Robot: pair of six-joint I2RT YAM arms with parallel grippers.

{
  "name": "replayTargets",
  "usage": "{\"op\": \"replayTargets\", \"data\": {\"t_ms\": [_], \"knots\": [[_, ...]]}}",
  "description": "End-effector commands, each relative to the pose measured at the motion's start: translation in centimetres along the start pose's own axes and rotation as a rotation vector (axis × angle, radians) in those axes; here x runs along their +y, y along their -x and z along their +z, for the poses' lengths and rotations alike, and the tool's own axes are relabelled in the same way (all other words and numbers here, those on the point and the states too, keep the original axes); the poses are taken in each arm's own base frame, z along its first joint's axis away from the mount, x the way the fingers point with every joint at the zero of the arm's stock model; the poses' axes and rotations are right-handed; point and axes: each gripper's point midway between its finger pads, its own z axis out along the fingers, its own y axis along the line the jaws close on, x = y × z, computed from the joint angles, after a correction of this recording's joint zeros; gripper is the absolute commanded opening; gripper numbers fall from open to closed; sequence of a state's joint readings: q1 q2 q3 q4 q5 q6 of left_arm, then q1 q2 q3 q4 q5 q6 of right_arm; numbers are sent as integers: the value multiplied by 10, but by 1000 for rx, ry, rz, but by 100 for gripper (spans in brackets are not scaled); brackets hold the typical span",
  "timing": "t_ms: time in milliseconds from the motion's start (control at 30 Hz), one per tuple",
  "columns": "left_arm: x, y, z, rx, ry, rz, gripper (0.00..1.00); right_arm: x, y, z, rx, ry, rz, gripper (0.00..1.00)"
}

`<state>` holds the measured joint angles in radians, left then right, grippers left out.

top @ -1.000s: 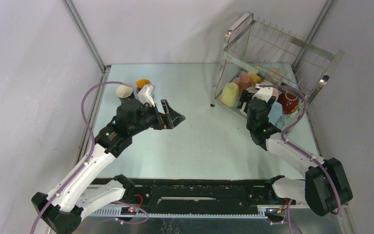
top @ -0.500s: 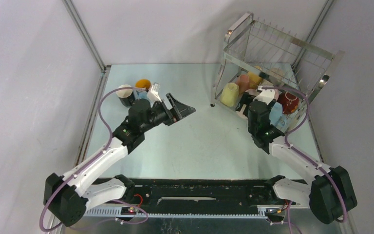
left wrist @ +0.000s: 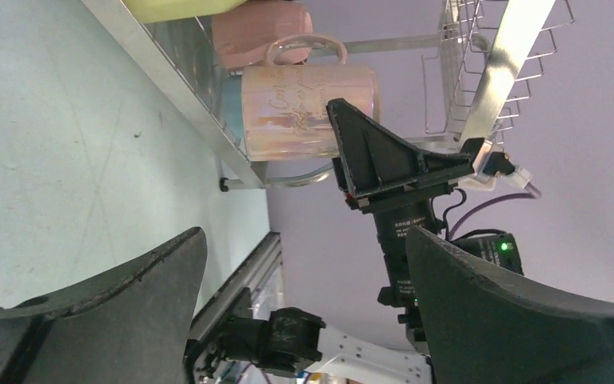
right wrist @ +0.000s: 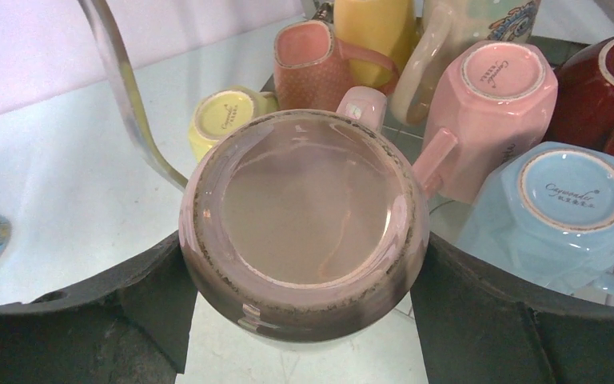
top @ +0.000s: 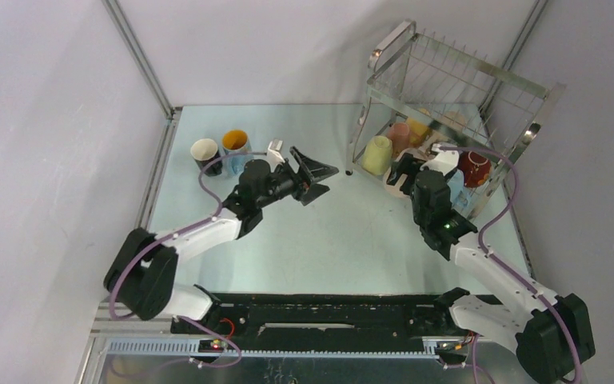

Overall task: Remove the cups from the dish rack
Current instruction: Unload the cup from the dish rack, then place the cup at the center of the board.

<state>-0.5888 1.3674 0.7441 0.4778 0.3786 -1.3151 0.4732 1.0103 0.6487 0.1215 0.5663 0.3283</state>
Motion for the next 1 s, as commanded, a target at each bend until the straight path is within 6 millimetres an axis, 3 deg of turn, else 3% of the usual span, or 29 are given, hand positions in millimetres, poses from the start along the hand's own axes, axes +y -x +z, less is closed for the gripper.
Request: {"op": "replayTargets", "data": {"t_ms": [0,533,967], "knots": [[-30,-6,12,46,-150,-96,100,21,48,-13,-122,85,165,6],[-18,-28,70,142,-248,-320,99,48,45,-35,-50,222,321,4],[-33,-21,79,156,-380,-435,88,67,38,-43,18,302,423,3]]}}
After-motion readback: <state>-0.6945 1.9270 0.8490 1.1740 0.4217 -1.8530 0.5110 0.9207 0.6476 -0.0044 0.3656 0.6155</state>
